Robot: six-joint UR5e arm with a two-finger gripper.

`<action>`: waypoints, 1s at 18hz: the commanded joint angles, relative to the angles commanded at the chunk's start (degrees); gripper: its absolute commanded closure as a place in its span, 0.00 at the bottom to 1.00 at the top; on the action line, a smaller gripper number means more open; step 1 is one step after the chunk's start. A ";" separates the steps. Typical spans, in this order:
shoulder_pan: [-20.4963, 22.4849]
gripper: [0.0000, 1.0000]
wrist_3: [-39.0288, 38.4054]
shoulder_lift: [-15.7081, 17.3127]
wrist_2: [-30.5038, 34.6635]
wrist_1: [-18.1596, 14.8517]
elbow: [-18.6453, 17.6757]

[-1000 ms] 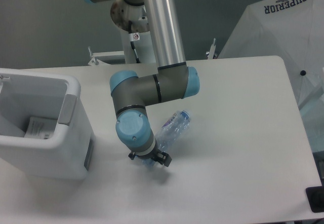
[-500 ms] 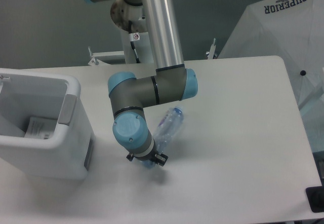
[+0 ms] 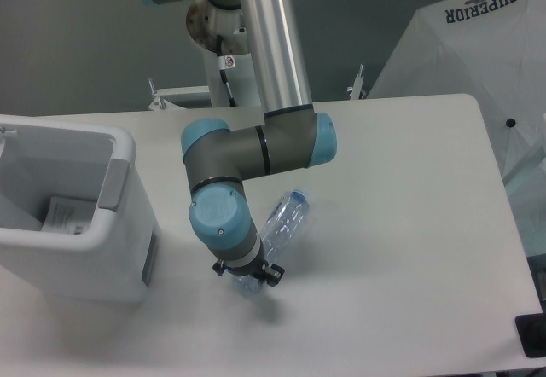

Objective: Place the trash in the trash can
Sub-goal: 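Lower the gripper and close it around the water bottle, then lift the bottle and carry it over the trash bin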

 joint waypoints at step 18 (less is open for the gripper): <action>5.10 0.63 -15.82 8.53 -33.93 5.62 10.90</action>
